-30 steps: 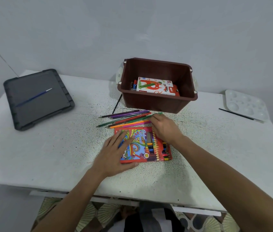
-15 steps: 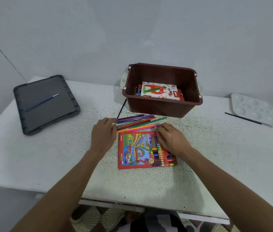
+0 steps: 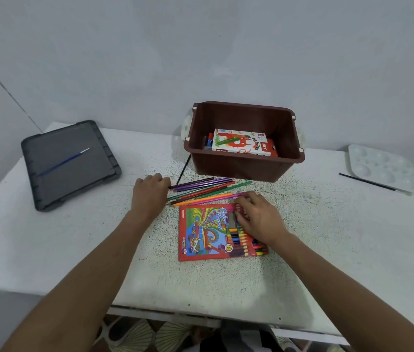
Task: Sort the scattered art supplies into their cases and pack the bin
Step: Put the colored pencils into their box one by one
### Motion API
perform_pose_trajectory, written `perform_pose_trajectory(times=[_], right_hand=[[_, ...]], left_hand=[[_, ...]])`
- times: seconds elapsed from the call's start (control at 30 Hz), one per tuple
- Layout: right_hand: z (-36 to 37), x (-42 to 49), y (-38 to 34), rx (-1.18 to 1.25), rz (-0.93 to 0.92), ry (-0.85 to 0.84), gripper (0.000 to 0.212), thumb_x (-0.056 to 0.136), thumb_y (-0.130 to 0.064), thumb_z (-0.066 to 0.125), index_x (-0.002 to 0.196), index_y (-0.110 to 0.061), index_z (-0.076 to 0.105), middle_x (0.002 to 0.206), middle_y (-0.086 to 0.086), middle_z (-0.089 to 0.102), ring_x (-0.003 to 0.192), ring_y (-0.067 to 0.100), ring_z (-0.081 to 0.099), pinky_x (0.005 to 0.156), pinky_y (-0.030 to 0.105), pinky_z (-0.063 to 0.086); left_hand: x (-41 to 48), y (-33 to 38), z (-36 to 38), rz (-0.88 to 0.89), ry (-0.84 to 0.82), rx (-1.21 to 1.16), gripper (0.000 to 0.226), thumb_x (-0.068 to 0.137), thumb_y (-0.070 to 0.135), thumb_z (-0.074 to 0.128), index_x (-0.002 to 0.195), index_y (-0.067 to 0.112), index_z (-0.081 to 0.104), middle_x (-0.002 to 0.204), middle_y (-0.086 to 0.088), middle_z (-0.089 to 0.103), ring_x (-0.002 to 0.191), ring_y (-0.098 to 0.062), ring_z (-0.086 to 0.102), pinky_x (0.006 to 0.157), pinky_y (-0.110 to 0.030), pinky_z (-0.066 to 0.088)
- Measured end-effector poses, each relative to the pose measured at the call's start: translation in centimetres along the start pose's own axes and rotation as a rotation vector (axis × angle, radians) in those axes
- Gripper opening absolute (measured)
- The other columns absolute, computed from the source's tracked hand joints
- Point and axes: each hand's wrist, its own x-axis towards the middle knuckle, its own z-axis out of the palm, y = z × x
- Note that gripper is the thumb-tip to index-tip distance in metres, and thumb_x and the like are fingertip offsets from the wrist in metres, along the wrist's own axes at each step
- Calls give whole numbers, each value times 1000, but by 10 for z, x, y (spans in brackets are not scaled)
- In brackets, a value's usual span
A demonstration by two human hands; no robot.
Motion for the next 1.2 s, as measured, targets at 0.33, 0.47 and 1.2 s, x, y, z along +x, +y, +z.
perform_pose_trajectory(times=[0.33,0.47,1.2], right_hand=[[-14,-3,-23,342,190,119,30,96,-28,58,121,-13,64,115,3,58,105,15,51,91,31,44],[-19,-7,-40,412,77,107,28,94,-24,63,120,-14,66,109,0,63,100,13,51,86,27,40],[-33,-39,17,80,24,94,20,84,-8,73,103,-6,69,90,5,63,78,21,55,65,27,40]], left_hand=[[-37,44,-24,-38,95,-711,10,97,16,58,100,10,50,97,-1,62,79,-8,62,59,-16,50],[-52,79,-39,-329,-30,-1129,13,95,18,63,92,18,51,91,3,69,78,-8,70,62,-18,56],[-74,93,-27,-403,-1,-1387,11,87,18,74,93,19,64,91,2,73,88,-15,71,76,-33,58]])
